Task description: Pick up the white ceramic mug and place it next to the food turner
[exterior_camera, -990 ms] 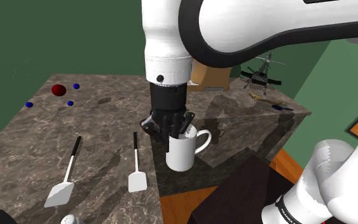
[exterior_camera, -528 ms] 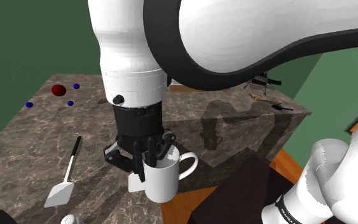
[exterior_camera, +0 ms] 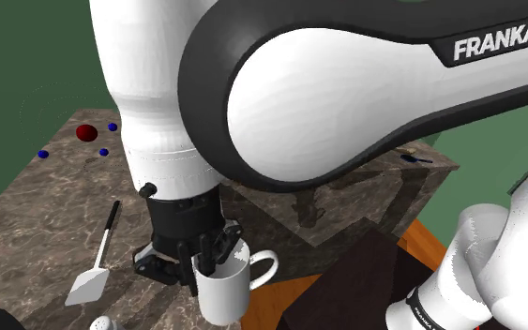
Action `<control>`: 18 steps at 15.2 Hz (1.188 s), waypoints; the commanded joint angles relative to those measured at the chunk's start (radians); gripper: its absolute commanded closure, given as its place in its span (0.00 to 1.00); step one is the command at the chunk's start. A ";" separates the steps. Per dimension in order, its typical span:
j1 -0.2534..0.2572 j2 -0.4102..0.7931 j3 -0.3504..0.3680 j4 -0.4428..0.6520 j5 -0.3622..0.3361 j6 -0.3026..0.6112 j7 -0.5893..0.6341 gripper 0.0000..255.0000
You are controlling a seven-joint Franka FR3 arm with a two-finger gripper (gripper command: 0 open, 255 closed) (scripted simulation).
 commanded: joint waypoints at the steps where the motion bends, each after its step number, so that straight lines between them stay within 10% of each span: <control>1: 0.000 -0.002 0.000 -0.030 0.002 0.028 -0.004 1.00; 18: 0.010 0.072 0.003 -0.183 -0.027 0.247 -0.004 1.00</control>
